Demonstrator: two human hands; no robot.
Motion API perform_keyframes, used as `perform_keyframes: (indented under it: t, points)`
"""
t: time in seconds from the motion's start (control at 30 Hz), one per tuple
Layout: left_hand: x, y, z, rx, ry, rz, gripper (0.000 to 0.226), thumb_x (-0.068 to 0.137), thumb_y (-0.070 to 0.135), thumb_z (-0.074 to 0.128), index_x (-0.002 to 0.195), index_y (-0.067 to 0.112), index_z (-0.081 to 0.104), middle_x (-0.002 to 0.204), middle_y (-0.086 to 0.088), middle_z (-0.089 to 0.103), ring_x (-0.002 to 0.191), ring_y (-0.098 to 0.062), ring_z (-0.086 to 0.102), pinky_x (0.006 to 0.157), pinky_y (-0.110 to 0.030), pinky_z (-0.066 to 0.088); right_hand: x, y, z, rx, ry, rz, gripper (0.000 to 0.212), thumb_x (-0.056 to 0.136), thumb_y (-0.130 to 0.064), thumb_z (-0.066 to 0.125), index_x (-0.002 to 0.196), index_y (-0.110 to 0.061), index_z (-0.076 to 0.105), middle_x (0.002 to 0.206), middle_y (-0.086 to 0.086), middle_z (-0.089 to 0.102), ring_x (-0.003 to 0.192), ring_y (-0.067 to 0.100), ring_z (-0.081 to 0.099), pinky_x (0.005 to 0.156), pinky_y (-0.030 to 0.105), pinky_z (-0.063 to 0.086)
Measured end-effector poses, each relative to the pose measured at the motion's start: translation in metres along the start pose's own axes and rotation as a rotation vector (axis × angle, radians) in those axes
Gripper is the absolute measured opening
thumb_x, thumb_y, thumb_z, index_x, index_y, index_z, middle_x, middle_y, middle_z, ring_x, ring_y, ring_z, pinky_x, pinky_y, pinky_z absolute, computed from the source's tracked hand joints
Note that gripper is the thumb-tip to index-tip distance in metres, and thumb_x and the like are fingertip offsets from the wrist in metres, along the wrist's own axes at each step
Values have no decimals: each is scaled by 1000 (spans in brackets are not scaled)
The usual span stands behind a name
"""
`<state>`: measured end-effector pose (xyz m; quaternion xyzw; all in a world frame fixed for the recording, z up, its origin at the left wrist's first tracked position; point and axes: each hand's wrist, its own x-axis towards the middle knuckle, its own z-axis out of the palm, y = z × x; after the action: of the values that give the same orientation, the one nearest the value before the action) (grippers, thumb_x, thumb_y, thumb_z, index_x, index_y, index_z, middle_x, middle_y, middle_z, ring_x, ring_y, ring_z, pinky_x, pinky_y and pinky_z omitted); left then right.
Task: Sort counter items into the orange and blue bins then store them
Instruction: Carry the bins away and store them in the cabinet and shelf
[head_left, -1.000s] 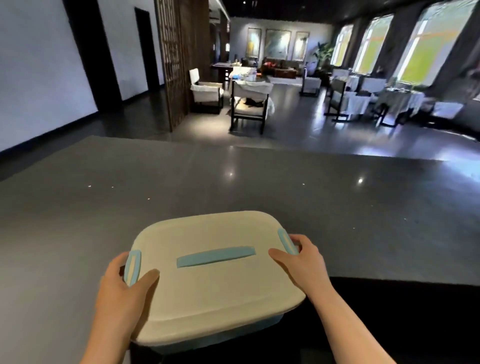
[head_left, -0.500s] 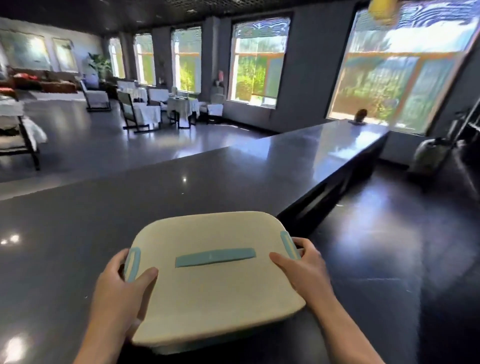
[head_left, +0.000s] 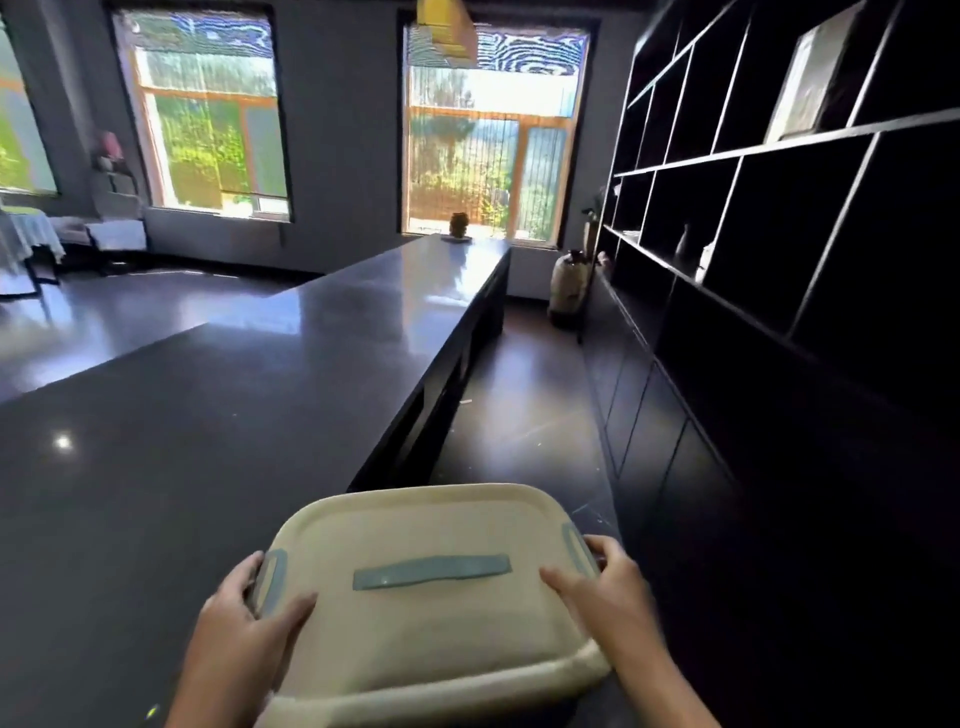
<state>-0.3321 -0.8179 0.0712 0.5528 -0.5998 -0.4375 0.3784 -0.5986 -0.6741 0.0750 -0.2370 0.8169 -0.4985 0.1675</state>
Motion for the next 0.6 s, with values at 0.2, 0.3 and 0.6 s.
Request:
perform_keyframes:
  t: [0.2, 0.3, 0.6]
  points:
    - [112, 25, 52, -11, -167, 106, 68, 72, 9, 80, 133, 9, 51, 126, -12, 59, 104, -22, 54, 88, -35, 41, 61, -9, 26, 1, 170, 79, 42, 68, -35, 80, 103, -31, 57, 81, -18, 61, 72, 1, 57, 58, 24, 41]
    - [161, 38, 86, -30, -248, 157, 68, 69, 15, 82, 131, 7, 53, 123, -12, 61, 109, -26, 57, 94, -38, 43, 91, -11, 31, 23, 251, 126, 47, 67, -36, 80, 109, -29, 59, 83, -14, 65, 74, 7, 62, 60, 27, 45]
    - [260, 58, 213, 31, -406, 172, 57, 81, 14, 73, 133, 5, 51, 128, -13, 60, 117, -26, 56, 103, -41, 41, 211, 10, 24, 33, 320, 248, 48, 67, -35, 79, 111, -26, 60, 87, -5, 69, 78, 18, 67, 75, 41, 56]
